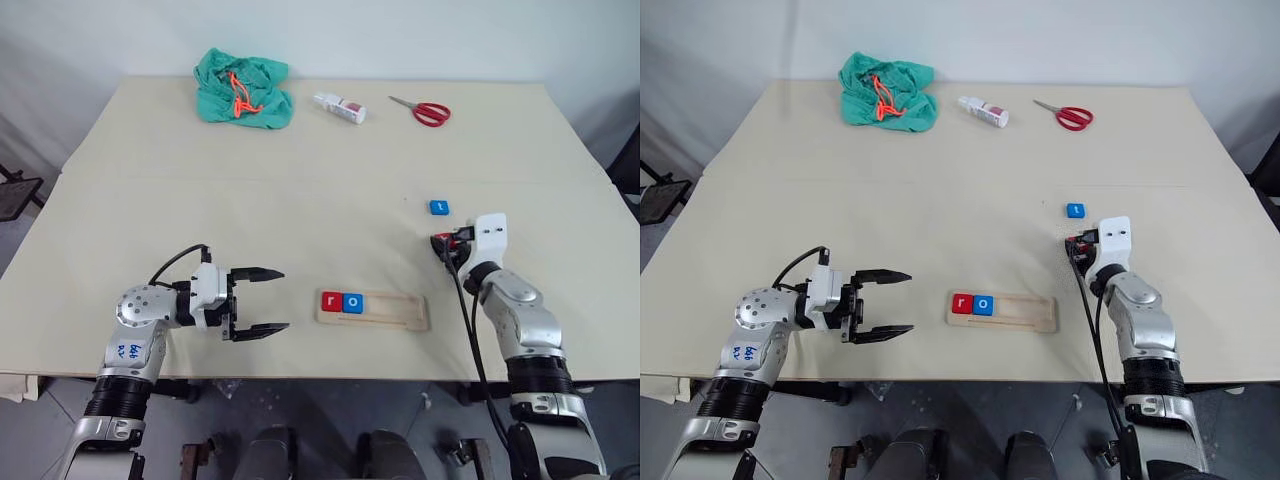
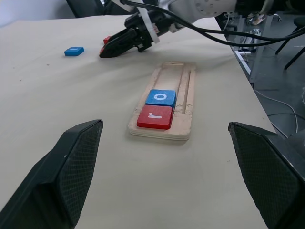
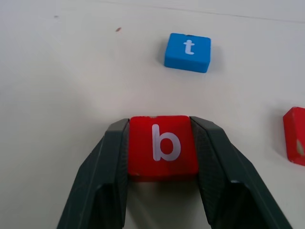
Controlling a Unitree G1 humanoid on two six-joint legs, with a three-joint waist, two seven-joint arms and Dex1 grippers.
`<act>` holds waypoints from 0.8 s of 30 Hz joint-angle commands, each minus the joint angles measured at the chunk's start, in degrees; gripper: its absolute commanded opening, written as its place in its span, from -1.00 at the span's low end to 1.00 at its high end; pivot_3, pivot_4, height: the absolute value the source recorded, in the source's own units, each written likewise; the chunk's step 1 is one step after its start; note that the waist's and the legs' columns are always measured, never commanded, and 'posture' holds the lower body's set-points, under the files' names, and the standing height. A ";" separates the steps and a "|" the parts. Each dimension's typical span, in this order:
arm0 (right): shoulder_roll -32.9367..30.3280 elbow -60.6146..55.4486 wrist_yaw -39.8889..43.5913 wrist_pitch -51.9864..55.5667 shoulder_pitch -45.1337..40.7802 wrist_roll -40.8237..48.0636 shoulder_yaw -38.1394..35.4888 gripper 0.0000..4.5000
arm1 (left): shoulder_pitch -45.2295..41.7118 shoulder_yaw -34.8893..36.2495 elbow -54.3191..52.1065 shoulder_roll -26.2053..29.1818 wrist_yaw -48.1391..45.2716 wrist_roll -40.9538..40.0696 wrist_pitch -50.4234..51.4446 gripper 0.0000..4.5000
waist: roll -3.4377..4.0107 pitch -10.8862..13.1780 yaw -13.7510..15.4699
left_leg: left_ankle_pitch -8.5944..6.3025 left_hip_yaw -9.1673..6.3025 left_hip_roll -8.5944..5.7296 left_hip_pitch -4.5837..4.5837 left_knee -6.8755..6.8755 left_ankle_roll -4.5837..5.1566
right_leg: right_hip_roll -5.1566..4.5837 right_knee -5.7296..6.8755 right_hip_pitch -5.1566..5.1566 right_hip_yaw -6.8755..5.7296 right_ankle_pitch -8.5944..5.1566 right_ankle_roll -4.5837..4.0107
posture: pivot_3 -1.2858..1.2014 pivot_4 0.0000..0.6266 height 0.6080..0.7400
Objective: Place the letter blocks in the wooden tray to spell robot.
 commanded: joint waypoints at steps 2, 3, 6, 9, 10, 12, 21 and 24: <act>-1.03 -13.88 0.84 5.21 3.93 3.13 -1.27 -0.34 | -0.91 0.40 -0.33 0.15 -0.98 -1.70 -0.20 1.00 | 0.00 0.00 0.05 | 0.00 0.01 0.00 -0.01 -0.02 0.00 | 0.00 -0.01 -0.02 0.01 0.00 0.00 | 0.03 -0.52 1.00; -1.10 -17.15 0.38 6.89 5.27 3.71 -1.70 -0.34 | -1.07 0.23 -0.19 0.06 -1.39 -1.90 -0.08 1.00 | 0.00 0.00 0.15 | 0.00 0.01 0.00 0.00 -0.03 0.00 | 0.00 -0.01 -0.02 0.02 0.00 0.00 | 0.03 -0.52 1.00; -0.89 -27.19 -1.69 12.60 10.42 5.44 -3.17 -0.34 | -1.64 -0.25 0.30 0.06 -2.96 -2.40 0.20 1.00 | 0.00 0.00 0.65 | 0.00 0.02 0.00 0.00 -0.04 0.00 | 0.00 -0.02 -0.03 0.02 0.00 0.00 | 0.03 -0.52 1.00; -0.49 -34.50 -3.88 17.34 14.75 6.24 -4.21 -0.34 | -2.51 -0.40 1.19 -0.04 -3.96 -2.56 0.10 1.00 | 0.00 0.00 0.91 | 0.00 0.03 -0.01 0.00 -0.04 0.00 | 0.00 -0.02 -0.02 0.05 0.00 0.00 | 0.03 -0.52 1.00; -0.40 -35.90 -4.42 18.38 15.53 6.35 -4.39 -0.34 | -2.76 -0.42 1.48 -0.07 -4.13 -2.54 0.04 1.00 | 0.00 0.00 0.91 | 0.00 0.03 -0.02 0.00 -0.03 0.00 | 0.00 -0.02 -0.01 0.06 0.00 0.00 | 0.03 -0.52 1.00; 1.47 -43.40 -8.08 23.15 21.12 6.52 -5.09 -0.34 | -4.37 -0.45 4.05 -0.04 -5.50 -2.30 -0.98 1.00 | 0.00 0.00 1.15 | 0.00 0.04 -0.05 -0.01 -0.01 0.00 | -0.01 -0.03 -0.02 0.08 0.00 0.00 | 0.03 -0.52 1.00; 5.53 -50.78 -13.44 27.12 28.51 6.01 -5.30 -0.34 | -7.63 -0.71 8.91 -0.61 -7.86 -1.66 -2.87 1.00 | 0.04 -0.02 0.78 | 0.02 0.07 -0.04 0.10 -0.12 -0.01 | 0.01 0.01 -0.03 0.16 0.00 0.00 | 0.03 -0.52 1.00; 5.67 -50.56 -13.51 27.15 29.11 6.25 -5.37 -0.34 | -7.64 -0.73 8.75 -0.64 -7.93 -1.59 -2.83 1.00 | 0.04 -0.02 0.81 | 0.03 0.04 -0.06 0.09 -0.17 -0.01 | 0.01 0.02 -0.05 0.15 0.00 0.00 | 0.03 -0.52 1.00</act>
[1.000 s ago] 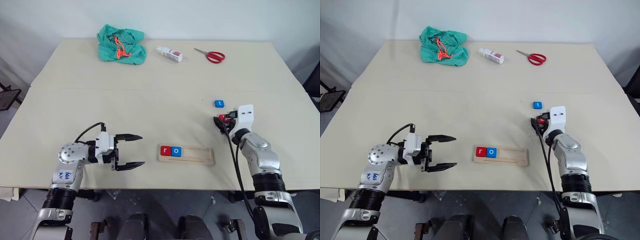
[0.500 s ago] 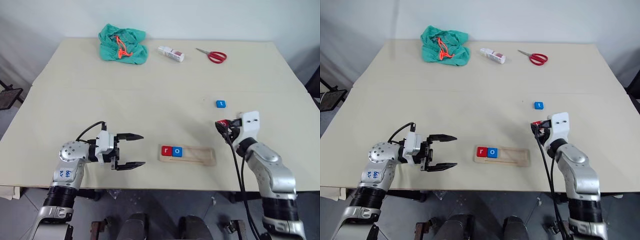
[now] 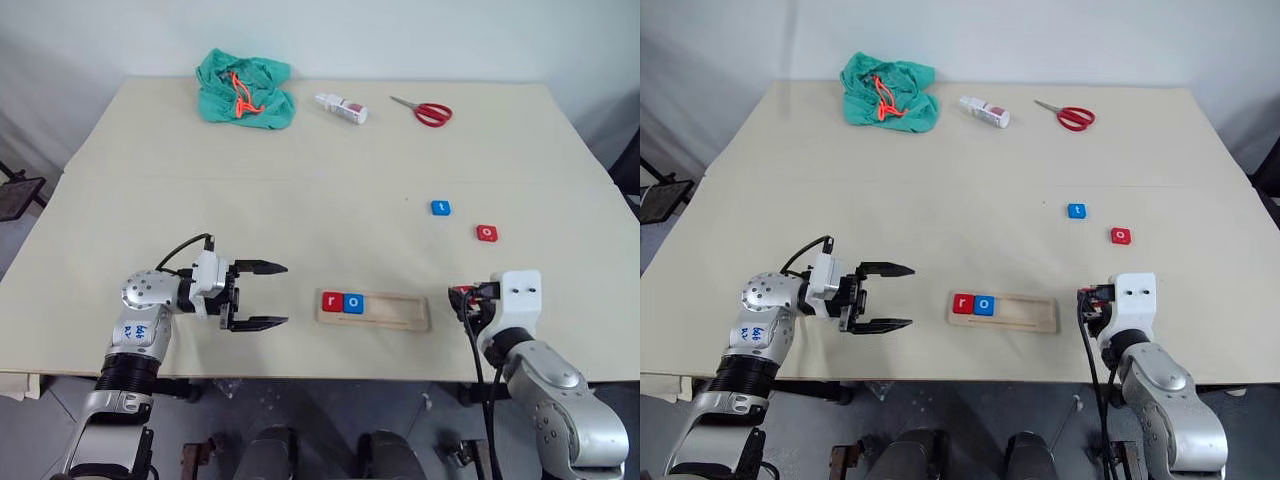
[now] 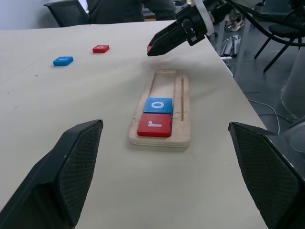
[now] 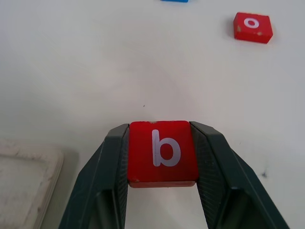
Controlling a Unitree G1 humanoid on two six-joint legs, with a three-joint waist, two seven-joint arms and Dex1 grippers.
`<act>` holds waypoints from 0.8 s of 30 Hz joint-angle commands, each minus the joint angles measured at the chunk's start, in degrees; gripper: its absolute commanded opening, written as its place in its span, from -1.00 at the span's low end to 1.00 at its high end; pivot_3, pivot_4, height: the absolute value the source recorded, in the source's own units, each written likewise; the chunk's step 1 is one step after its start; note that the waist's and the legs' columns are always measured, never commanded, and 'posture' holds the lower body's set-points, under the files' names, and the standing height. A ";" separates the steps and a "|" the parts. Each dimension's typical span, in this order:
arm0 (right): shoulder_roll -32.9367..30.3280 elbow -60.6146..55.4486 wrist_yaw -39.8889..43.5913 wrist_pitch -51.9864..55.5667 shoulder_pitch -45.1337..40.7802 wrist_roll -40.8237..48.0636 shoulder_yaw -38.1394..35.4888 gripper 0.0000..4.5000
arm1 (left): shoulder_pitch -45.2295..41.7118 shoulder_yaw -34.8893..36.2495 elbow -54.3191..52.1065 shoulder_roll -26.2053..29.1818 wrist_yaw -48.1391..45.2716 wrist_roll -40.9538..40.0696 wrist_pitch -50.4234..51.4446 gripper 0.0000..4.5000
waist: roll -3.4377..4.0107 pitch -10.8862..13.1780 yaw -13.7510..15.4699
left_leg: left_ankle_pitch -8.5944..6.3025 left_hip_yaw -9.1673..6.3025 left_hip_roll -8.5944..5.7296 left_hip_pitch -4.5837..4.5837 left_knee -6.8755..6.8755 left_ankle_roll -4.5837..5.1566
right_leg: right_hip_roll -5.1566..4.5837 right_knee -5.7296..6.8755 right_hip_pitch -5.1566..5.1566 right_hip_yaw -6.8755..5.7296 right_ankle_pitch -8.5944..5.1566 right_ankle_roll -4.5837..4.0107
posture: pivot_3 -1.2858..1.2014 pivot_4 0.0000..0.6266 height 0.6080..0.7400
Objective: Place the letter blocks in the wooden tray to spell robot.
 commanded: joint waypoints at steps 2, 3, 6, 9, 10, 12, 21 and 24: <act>0.33 -2.17 -0.14 -0.07 0.60 0.50 -0.82 -0.34 | -0.48 0.11 -0.55 0.08 -0.30 -0.26 -0.64 1.00 | 0.00 0.00 0.01 | 0.00 0.00 -0.01 0.00 0.02 0.00 | -0.01 -0.01 0.01 0.01 0.00 0.00 | 0.03 -0.52 1.00; 0.37 -2.25 -0.11 0.09 0.71 0.56 -0.66 -0.34 | -0.48 0.13 -0.60 0.10 -0.23 -0.25 -0.61 1.00 | 0.00 0.00 0.01 | 0.00 0.01 -0.01 0.00 0.03 0.00 | -0.01 -0.01 0.01 0.01 0.00 0.00 | 0.03 -0.52 1.00; 0.43 -2.07 -0.07 0.12 0.83 0.54 -0.34 0.11 | -0.31 0.18 -0.77 0.13 -0.07 -0.22 -0.59 1.00 | 0.00 0.00 0.01 | 0.00 0.00 -0.01 0.00 0.03 0.00 | 0.00 0.00 0.01 0.01 0.00 0.00 | 0.03 -0.52 1.00; -0.06 -1.86 0.40 0.34 0.44 0.84 -0.75 0.54 | -0.27 0.17 -0.79 0.03 0.04 -0.21 -0.64 1.00 | 0.00 0.00 0.02 | 0.00 0.00 -0.01 0.00 0.04 0.00 | -0.01 0.00 0.01 0.02 0.00 0.00 | 0.03 -0.52 1.00; -0.77 -1.71 1.17 0.03 0.18 1.08 -1.20 0.71 | -0.31 0.18 -0.70 -0.04 0.03 -0.24 -0.69 1.00 | 0.00 0.00 0.01 | 0.00 0.00 -0.01 0.00 0.03 0.00 | -0.01 0.00 0.01 0.02 0.00 0.00 | 0.03 -0.52 1.00; -2.50 -1.28 3.67 -1.83 -0.08 1.23 -1.24 0.85 | -0.40 0.17 -0.49 -0.13 0.00 -0.22 -0.83 1.00 | 0.00 0.00 0.02 | 0.00 0.01 -0.01 0.00 0.04 0.00 | -0.01 -0.01 0.01 0.02 0.00 0.00 | 0.03 -0.52 1.00; -19.71 8.04 29.41 -12.21 0.42 7.37 -5.79 0.85 | -0.67 -0.11 -0.46 -1.09 0.26 -0.05 -0.94 1.00 | -0.01 0.00 0.18 | 0.01 0.02 -0.02 0.00 0.06 0.03 | -0.01 -0.11 0.11 -0.02 0.00 0.00 | 0.03 -0.52 1.00; -26.34 17.35 39.79 -19.68 -1.72 5.46 -4.02 0.85 | -0.57 -0.19 -0.79 -1.42 0.44 -0.01 -0.78 1.00 | -0.01 0.01 0.17 | 0.01 0.04 -0.02 -0.01 0.06 0.03 | -0.01 -0.12 0.12 -0.05 0.00 0.00 | 0.03 -0.52 1.00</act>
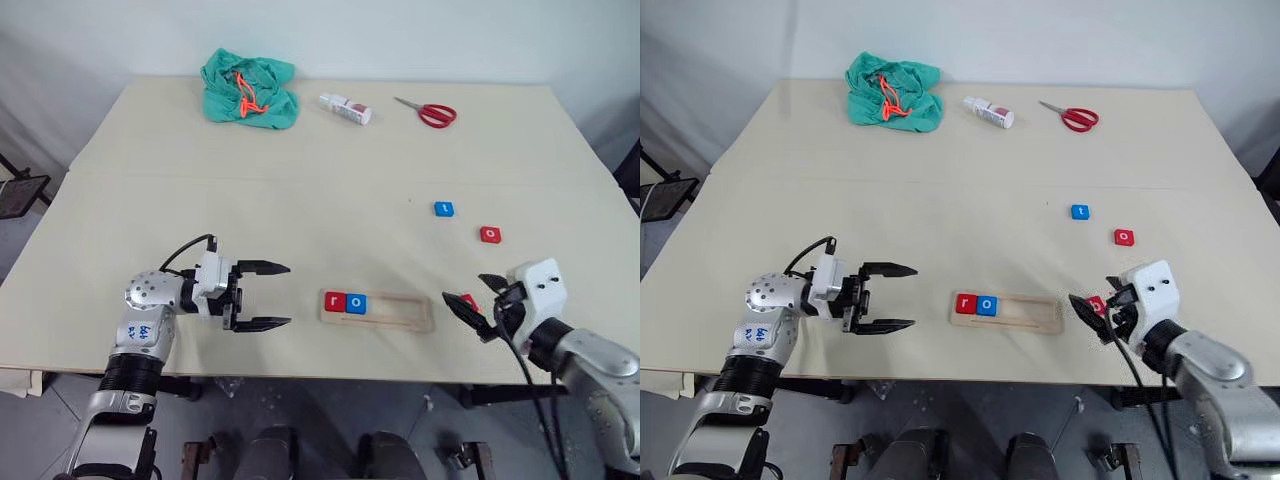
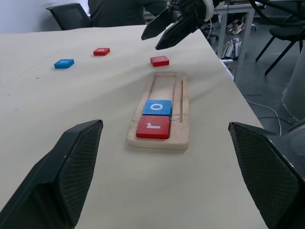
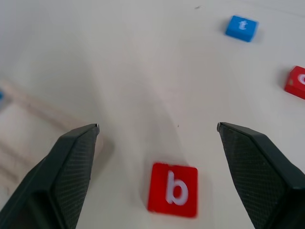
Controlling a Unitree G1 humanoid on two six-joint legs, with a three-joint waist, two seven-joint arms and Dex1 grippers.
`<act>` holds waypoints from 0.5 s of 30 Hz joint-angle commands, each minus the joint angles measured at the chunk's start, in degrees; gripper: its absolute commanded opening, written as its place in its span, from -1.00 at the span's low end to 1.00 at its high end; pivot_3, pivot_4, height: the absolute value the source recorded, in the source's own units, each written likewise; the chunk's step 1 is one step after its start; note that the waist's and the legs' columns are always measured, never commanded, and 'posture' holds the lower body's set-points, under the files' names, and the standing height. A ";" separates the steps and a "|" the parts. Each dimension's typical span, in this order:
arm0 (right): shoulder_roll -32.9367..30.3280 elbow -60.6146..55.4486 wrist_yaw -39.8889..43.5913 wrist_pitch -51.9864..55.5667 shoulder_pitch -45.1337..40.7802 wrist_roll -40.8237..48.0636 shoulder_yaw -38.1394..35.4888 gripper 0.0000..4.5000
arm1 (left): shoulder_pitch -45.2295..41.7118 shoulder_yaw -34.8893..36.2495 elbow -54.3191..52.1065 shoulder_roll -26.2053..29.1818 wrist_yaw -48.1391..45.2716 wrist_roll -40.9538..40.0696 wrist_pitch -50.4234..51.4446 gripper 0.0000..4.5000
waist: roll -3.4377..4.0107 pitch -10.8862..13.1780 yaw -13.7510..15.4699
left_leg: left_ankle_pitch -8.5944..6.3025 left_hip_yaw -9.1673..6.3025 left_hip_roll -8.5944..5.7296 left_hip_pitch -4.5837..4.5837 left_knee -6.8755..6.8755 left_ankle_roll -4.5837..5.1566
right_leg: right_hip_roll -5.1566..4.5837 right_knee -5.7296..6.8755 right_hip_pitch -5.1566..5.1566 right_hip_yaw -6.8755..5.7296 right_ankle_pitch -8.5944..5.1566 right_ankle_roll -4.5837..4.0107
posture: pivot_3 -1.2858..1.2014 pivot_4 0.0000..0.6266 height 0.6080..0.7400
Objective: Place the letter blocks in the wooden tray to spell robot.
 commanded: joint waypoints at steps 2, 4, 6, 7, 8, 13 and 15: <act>-9.17 13.63 15.67 -12.00 -4.47 -2.77 2.30 0.85 | -0.44 -0.23 -1.16 -0.23 0.42 -0.07 -0.53 1.00 | -0.01 0.01 -0.08 | 0.00 0.01 -0.01 -0.01 0.03 0.02 | -0.01 -0.02 0.02 0.00 0.00 0.00 | 0.03 -0.52 1.00; -11.90 19.86 21.21 -16.26 -8.16 -3.61 4.34 0.85 | -0.20 -0.21 -1.65 -0.24 0.69 -0.15 -0.35 1.00 | -0.01 0.01 -0.12 | 0.01 0.05 -0.01 -0.01 0.06 0.04 | -0.01 -0.06 0.04 0.00 0.00 0.00 | 0.03 -0.52 1.00; -12.89 23.75 24.35 -18.84 -10.77 -3.98 5.64 0.85 | -0.08 -0.14 -1.80 -0.16 0.85 -0.25 -0.28 1.00 | -0.01 0.01 -0.19 | 0.01 0.06 0.05 -0.01 0.06 0.04 | 0.00 -0.05 0.03 -0.03 0.00 0.00 | 0.03 -0.52 1.00; -13.22 26.77 26.28 -21.21 -12.87 -4.76 6.62 0.85 | 0.13 -0.12 -2.01 -0.06 0.92 -0.30 -0.22 1.00 | -0.01 0.01 -0.17 | 0.01 0.04 0.05 0.00 0.04 0.04 | 0.00 -0.04 0.04 -0.05 0.00 0.00 | 0.03 -0.52 1.00; -13.69 29.89 28.78 -23.47 -15.13 -5.67 7.99 0.85 | 0.46 -0.01 -2.37 0.14 0.93 -0.45 -0.14 1.00 | -0.03 0.02 -0.22 | 0.01 0.04 0.06 -0.01 0.04 0.04 | 0.00 -0.04 0.04 -0.10 0.00 0.00 | 0.03 -0.52 1.00; -14.24 43.55 37.72 -32.13 -25.56 -10.16 14.32 0.85 | 2.04 0.47 -4.50 0.97 1.94 -0.79 0.59 1.00 | -0.03 0.02 -0.16 | 0.01 0.01 0.04 -0.07 0.10 0.04 | -0.02 -0.06 0.03 -0.12 0.00 0.00 | 0.03 -0.52 1.00; -14.61 47.26 40.52 -34.96 -27.99 -11.54 15.84 0.85 | 2.99 0.76 -5.62 1.45 2.08 -1.03 1.02 1.00 | -0.03 0.02 0.00 | 0.01 -0.01 0.02 -0.12 0.13 0.04 | -0.02 -0.06 0.03 -0.16 0.00 0.00 | 0.03 -0.52 1.00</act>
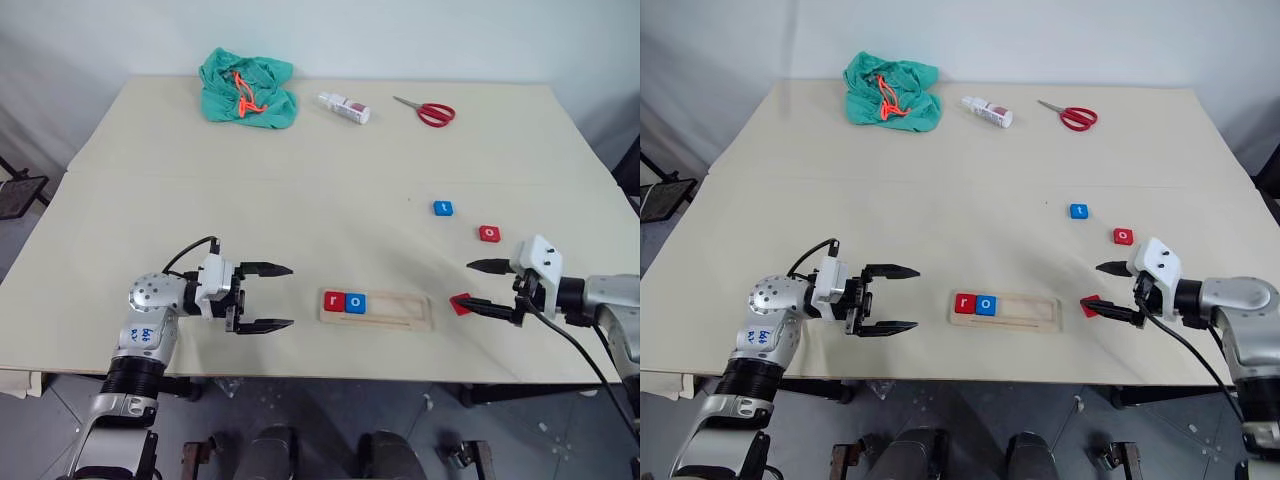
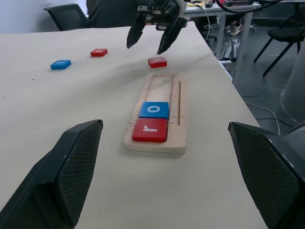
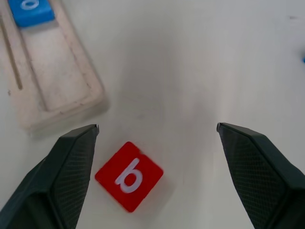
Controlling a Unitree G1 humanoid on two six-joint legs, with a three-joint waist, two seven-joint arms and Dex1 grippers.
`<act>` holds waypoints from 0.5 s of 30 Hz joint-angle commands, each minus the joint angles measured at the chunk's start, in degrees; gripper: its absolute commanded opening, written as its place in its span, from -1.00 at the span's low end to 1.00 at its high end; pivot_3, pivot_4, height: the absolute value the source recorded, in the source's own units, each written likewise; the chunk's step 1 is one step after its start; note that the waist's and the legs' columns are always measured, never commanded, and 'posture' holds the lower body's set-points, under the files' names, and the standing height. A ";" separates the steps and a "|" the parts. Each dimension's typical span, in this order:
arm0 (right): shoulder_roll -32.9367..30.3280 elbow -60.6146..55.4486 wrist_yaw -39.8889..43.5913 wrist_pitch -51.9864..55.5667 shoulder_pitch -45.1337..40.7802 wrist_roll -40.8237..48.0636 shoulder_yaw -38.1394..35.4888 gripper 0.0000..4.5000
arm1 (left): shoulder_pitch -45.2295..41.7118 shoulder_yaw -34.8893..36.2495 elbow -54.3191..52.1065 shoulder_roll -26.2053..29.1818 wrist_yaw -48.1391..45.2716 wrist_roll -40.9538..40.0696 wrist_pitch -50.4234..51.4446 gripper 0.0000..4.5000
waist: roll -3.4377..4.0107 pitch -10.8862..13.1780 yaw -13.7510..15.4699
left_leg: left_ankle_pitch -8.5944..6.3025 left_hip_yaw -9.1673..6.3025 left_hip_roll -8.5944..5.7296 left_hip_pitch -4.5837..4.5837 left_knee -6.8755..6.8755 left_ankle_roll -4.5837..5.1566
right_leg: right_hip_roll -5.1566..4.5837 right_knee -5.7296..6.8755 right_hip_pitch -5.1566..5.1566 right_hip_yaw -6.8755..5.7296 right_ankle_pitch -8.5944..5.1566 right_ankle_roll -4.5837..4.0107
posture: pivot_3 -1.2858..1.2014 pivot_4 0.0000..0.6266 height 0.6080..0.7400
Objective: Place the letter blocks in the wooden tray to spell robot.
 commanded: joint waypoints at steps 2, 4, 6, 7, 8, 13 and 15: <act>-2.27 7.83 7.20 -7.65 -4.70 -2.89 2.47 0.85 | 2.23 1.22 -4.16 1.75 0.84 -1.09 0.95 1.00 | 0.00 0.00 0.09 | 0.00 -0.03 0.00 -0.02 0.04 0.00 | 0.00 0.00 0.00 -0.03 0.00 0.00 | 0.03 -0.52 1.00; -2.49 10.21 9.50 -9.61 -6.43 -3.44 3.14 0.85 | 3.22 1.46 -5.68 2.21 1.56 -1.23 1.58 1.00 | 0.00 0.00 0.06 | 0.00 -0.03 0.00 -0.05 0.06 0.00 | -0.01 -0.01 0.00 -0.04 0.00 0.00 | 0.03 -0.52 1.00; -3.13 11.99 12.81 -12.70 -7.14 -4.16 4.17 0.85 | 4.17 1.76 -6.90 2.63 2.12 -1.40 2.11 1.00 | 0.00 0.00 0.02 | 0.00 -0.04 0.00 -0.05 0.06 0.00 | -0.01 -0.01 0.00 -0.04 0.00 0.00 | 0.03 -0.52 1.00; -3.31 13.06 13.97 -14.48 -7.45 -4.91 4.75 0.85 | 4.59 1.88 -7.27 2.78 2.28 -1.47 2.25 1.00 | 0.00 0.00 0.00 | 0.00 -0.04 0.00 -0.05 0.06 0.00 | -0.01 -0.01 0.01 -0.04 0.00 0.00 | 0.03 -0.52 1.00; -3.30 14.26 14.79 -16.26 -7.88 -5.65 5.25 0.85 | 4.96 1.95 -7.60 2.88 2.45 -1.51 2.36 1.00 | 0.00 0.00 -0.03 | 0.00 -0.04 0.01 -0.04 0.06 0.00 | 0.00 -0.01 0.01 -0.04 0.00 0.00 | 0.03 -0.52 1.00; -2.43 19.91 16.52 -21.35 -11.27 -8.17 7.50 0.85 | 6.01 2.11 -9.09 3.05 3.44 -1.45 2.87 1.00 | 0.00 0.00 -0.09 | 0.00 -0.04 0.03 -0.04 0.06 0.00 | 0.00 -0.01 0.00 -0.04 0.00 0.00 | 0.03 -0.52 1.00; -1.75 22.62 17.29 -23.64 -13.21 -9.06 8.75 0.85 | 6.35 2.23 -9.75 3.19 3.91 -1.49 3.24 1.00 | 0.00 0.00 -0.12 | 0.00 -0.04 0.03 -0.04 0.08 0.00 | 0.00 -0.02 0.00 -0.02 0.00 0.00 | 0.03 -0.52 1.00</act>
